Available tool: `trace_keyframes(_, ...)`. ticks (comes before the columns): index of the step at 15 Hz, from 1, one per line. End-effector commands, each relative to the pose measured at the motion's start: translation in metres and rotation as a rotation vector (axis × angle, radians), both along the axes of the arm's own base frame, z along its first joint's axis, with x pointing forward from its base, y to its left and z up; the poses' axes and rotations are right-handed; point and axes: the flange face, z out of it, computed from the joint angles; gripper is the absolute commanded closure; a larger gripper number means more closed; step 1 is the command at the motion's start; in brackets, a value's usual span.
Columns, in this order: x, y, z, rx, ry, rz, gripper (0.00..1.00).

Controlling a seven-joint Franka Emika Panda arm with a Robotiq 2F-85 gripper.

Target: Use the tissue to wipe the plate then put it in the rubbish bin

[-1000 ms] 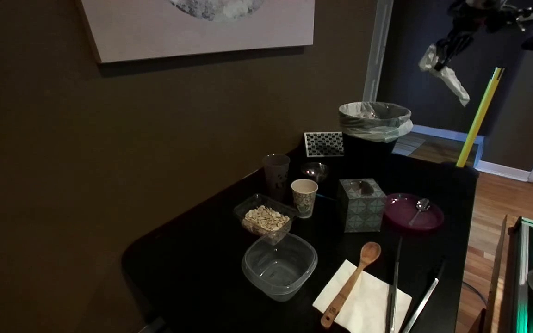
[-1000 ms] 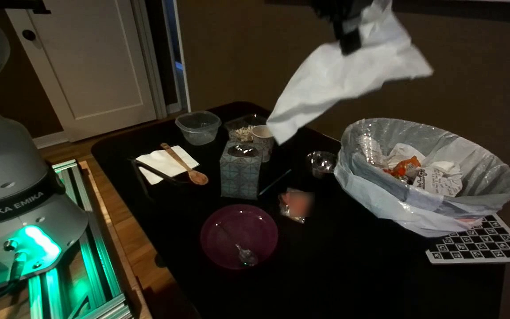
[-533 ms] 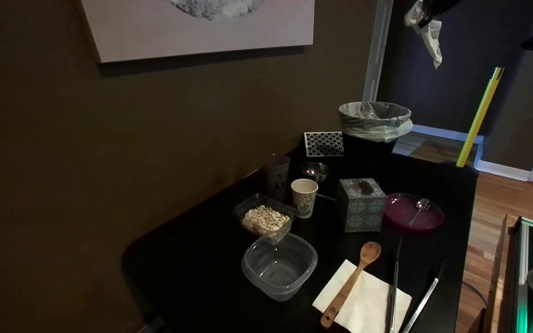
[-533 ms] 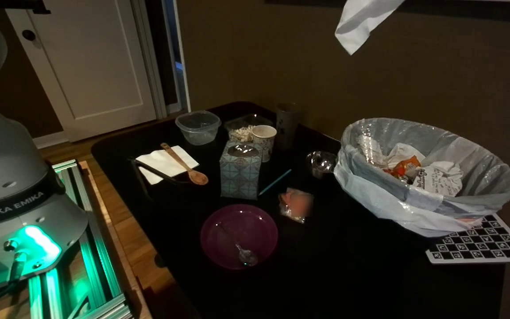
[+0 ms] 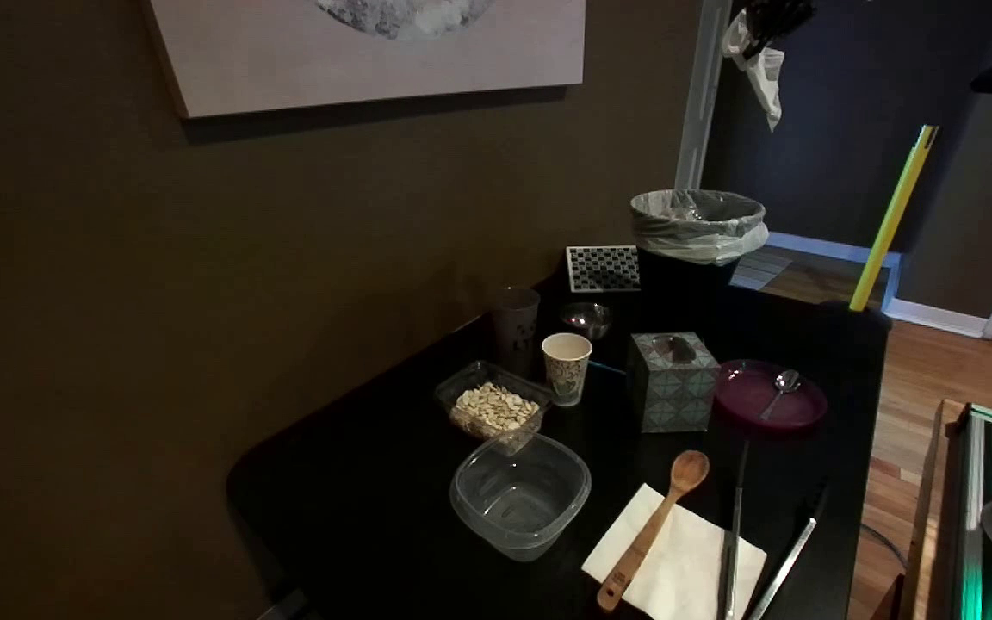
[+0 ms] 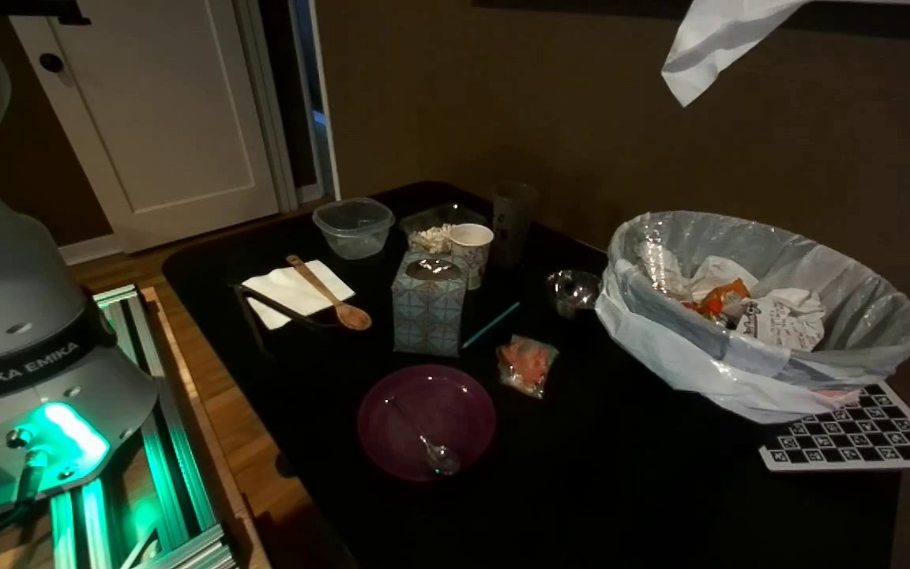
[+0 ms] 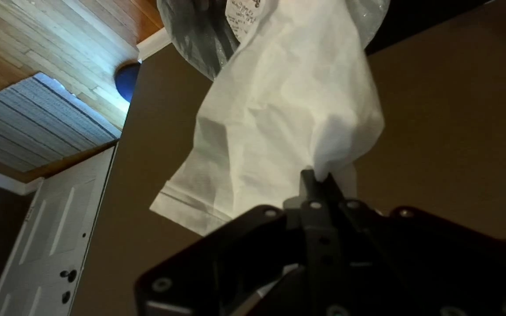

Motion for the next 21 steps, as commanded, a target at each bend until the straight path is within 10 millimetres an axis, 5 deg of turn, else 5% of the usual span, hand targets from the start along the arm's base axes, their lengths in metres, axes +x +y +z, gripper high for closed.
trace_keyframes(1,0.001,-0.001,0.001,0.000,0.000,-0.001,0.99)
trace_keyframes(4,0.000,-0.002,0.004,0.000,-0.003,-0.003,1.00)
trace_keyframes(7,0.024,-0.009,-0.002,-0.046,-0.042,0.004,1.00)
trace_keyframes(13,0.062,-0.010,-0.041,-0.073,-0.033,0.023,1.00)
trace_keyframes(15,0.073,-0.009,-0.054,-0.074,-0.019,0.036,0.73)
trace_keyframes(21,0.081,-0.009,-0.063,-0.102,-0.024,0.045,0.31)
